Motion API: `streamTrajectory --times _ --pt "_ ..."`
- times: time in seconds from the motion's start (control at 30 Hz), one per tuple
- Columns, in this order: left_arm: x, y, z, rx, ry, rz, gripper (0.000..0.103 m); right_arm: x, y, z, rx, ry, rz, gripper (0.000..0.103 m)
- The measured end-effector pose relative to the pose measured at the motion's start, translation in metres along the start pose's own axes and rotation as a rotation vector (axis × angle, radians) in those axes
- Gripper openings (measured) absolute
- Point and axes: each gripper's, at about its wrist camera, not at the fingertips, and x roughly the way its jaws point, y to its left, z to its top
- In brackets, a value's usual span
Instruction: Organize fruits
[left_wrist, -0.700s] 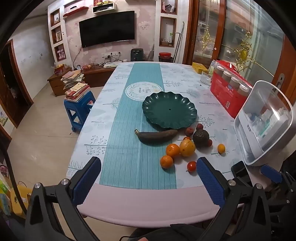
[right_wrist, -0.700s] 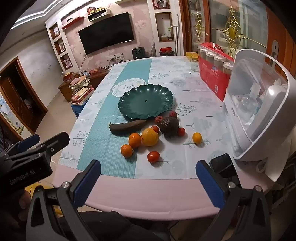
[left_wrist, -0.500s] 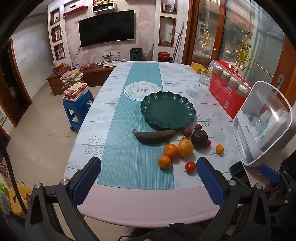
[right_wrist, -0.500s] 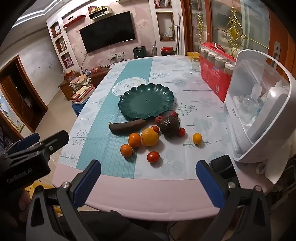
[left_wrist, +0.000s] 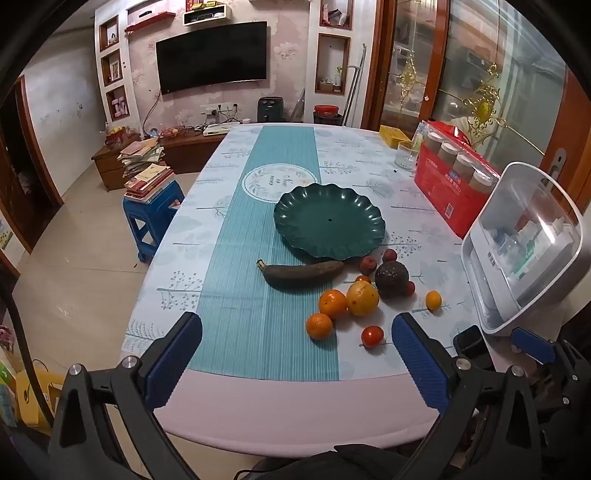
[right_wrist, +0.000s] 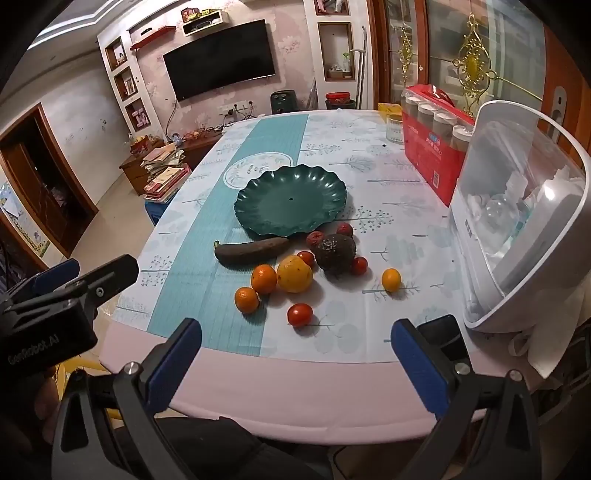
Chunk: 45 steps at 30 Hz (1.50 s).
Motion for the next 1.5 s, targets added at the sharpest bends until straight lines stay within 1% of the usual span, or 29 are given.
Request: streamTrajectory --times 0.47,0.7,1.2,1.5 --pt "0.009 -0.006 -0.006 -0.030 -0.001 0.031 0.102 0.006 -0.005 -0.001 -0.023 0.009 0.023 0.103" --pt "0.007 -0.007 -0.011 -0.055 0.002 0.030 0.102 0.006 -0.007 -0.001 -0.032 0.017 0.025 0.103" --pt "0.002 -0.011 -0.030 -0.096 0.033 0.037 0.101 0.002 -0.016 -0.015 -0.057 0.040 0.052 0.103" --pt "-0.002 -0.010 -0.036 -0.090 0.044 0.048 0.101 0.000 -0.014 -0.019 -0.063 0.042 0.079 0.103"
